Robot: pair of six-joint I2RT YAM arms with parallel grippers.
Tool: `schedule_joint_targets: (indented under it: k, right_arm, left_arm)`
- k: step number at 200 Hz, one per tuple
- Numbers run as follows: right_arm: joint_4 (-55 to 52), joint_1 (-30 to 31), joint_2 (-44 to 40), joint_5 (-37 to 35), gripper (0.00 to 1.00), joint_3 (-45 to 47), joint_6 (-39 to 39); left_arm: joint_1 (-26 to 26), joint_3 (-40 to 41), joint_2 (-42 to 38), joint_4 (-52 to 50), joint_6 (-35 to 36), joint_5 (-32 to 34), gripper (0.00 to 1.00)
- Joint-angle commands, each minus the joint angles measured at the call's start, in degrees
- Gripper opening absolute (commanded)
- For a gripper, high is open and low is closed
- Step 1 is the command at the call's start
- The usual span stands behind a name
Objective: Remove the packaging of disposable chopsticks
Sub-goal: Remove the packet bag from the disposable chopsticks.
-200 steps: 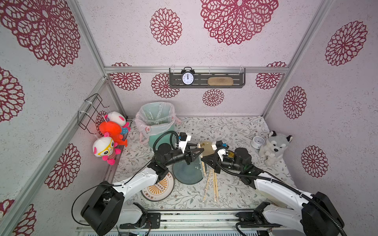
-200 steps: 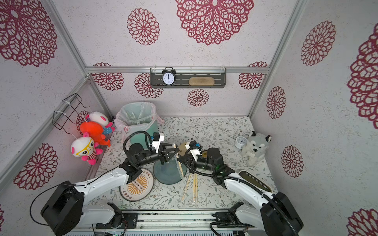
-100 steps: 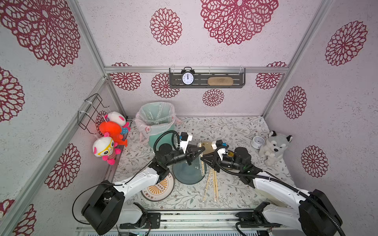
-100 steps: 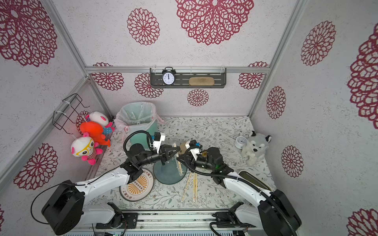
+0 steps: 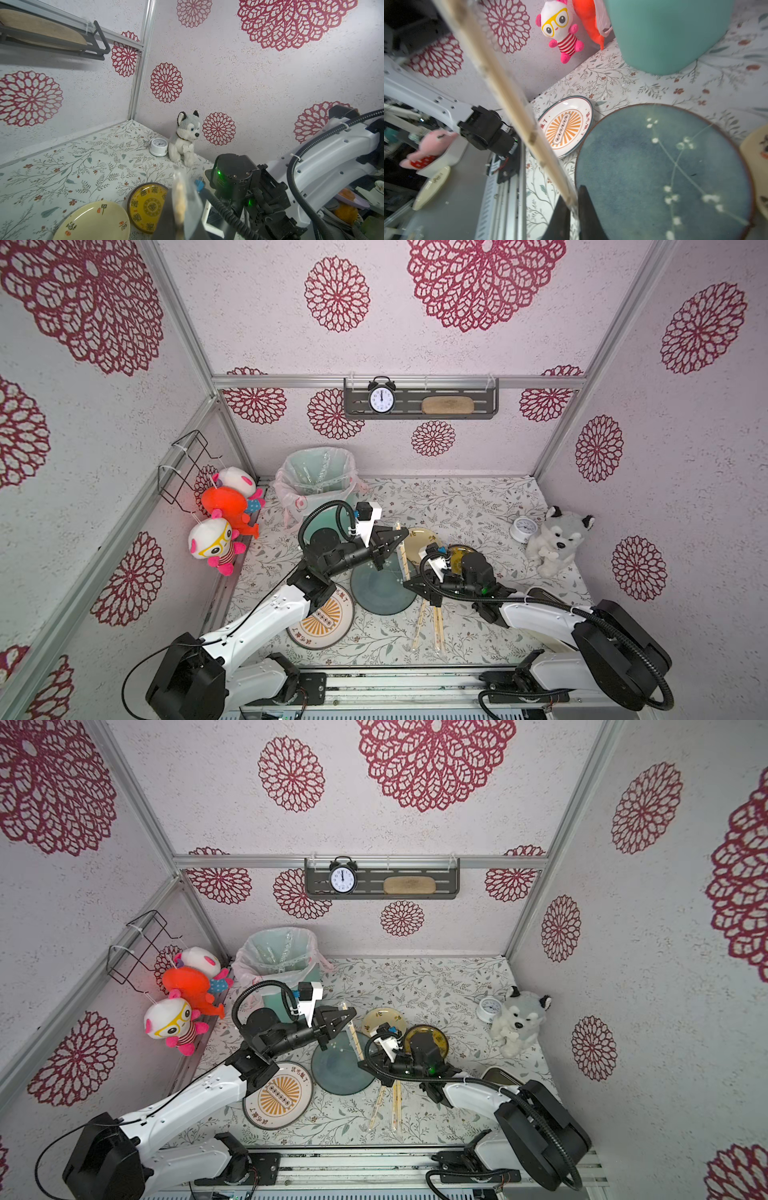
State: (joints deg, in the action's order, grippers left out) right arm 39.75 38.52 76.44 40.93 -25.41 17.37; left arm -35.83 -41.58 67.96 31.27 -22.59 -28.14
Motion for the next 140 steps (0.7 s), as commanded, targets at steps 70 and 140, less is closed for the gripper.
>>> schedule_joint_targets:
  k: [70,140]
  right_arm:
    - [6.8,0.2,-1.5,1.4,0.00,0.4,-0.5]
    - [4.0,0.7,-1.6,1.1,0.00,-1.3,-1.8]
  left_arm:
    - [-0.1,-0.6,1.8,0.5,0.1,-2.9,0.11]
    - [-0.6,1.2,3.6,2.5,-0.4,-4.6,0.00]
